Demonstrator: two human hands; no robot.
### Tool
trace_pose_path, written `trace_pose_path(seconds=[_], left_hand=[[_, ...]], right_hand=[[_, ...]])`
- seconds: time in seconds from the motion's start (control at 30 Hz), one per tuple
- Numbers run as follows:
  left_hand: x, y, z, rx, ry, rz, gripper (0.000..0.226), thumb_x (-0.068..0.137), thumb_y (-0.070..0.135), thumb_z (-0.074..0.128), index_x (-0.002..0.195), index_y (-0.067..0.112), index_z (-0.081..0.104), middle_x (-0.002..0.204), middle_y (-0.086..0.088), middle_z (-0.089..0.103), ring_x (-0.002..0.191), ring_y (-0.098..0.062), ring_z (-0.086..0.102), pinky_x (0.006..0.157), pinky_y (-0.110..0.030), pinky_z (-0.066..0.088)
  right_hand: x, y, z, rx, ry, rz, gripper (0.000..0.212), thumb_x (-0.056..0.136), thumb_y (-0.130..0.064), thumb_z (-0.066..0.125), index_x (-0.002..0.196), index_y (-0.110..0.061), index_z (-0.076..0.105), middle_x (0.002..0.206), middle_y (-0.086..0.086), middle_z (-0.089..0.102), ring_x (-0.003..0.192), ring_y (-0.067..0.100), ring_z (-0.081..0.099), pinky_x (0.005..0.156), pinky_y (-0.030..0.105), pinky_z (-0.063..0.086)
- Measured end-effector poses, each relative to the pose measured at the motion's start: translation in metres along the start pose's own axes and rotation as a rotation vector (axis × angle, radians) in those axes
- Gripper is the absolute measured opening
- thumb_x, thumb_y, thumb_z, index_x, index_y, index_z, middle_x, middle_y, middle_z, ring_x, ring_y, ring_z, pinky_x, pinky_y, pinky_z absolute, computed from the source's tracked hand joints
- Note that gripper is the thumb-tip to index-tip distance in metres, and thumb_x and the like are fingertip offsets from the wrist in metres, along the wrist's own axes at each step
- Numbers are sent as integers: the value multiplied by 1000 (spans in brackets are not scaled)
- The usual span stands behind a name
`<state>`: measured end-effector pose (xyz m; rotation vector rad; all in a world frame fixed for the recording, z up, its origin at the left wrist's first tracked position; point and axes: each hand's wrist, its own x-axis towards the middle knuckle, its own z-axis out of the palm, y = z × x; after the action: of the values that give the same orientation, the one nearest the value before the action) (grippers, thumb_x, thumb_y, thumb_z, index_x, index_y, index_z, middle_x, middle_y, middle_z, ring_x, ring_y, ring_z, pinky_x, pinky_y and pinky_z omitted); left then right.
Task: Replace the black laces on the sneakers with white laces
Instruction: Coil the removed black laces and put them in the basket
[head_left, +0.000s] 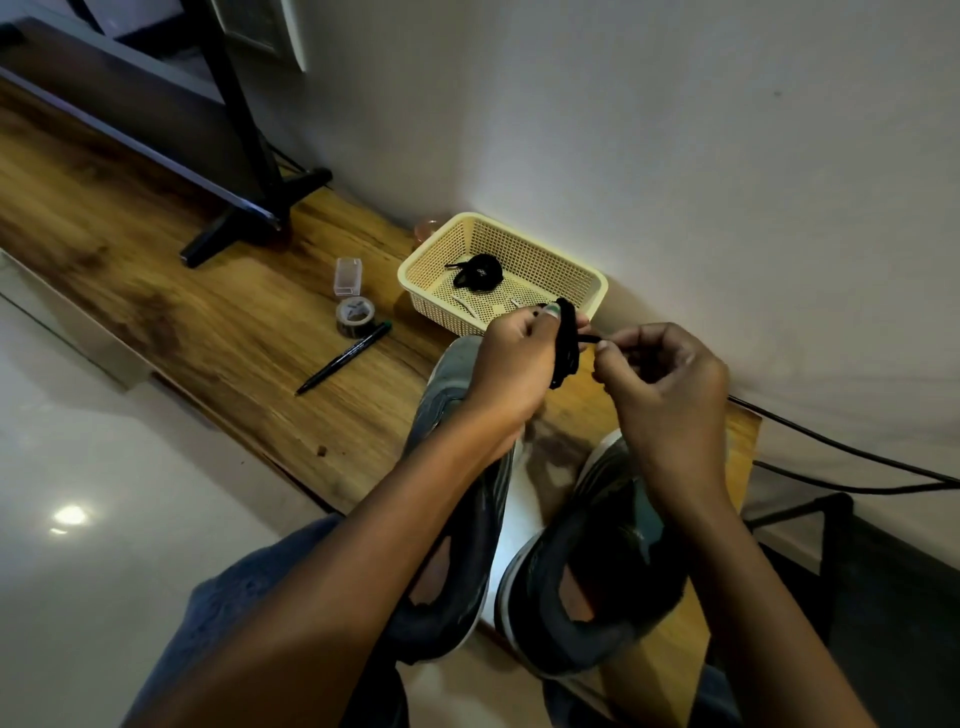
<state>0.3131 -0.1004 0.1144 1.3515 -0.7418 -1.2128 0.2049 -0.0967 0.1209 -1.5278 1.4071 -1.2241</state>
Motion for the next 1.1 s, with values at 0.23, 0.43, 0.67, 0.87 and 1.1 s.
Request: trace_pose_path(seconds=[0.23,0.43,0.67,0.87,1.1], left_hand=[[0,-1,3,-146,-22,-108,31,102,13,39,84,12,64,102,-12,69,91,-22,67,92,-44,52],[-2,-5,8,-276,-77,-162,32,104,14,36,85,11,62,89,-8,67,81,-19,65,76,-30,56],[-6,-7,11,-168,-84,-103,29,102,14,41,85,13,65,83,-10,66,73,-15,67,60,-17,55],[1,-10,3,-58,47,12,31,101,17,43,80,20,66,95,-16,70,97,-35,66,88,-50,54],[0,-5,1,-178,-36,-98,31,103,15,40,89,17,67,100,-16,69,99,-31,67,83,-37,55]], right_hand=[[-7,2,12,53,-140,87,5,84,-11,71,83,-15,71,76,-5,71,68,2,66,65,17,52],[-7,10,15,-219,-62,-90,12,83,-15,71,83,-26,68,89,0,64,77,1,57,67,7,40],[-2,11,14,-107,35,-28,21,80,-8,73,82,-19,55,78,-11,59,59,-3,55,53,9,44],[-5,7,18,-35,-88,-71,15,86,-10,67,86,-25,66,84,-6,70,74,5,66,66,16,52],[2,7,17,88,-11,53,15,80,-17,76,92,-15,67,85,-2,71,74,9,69,71,29,59]])
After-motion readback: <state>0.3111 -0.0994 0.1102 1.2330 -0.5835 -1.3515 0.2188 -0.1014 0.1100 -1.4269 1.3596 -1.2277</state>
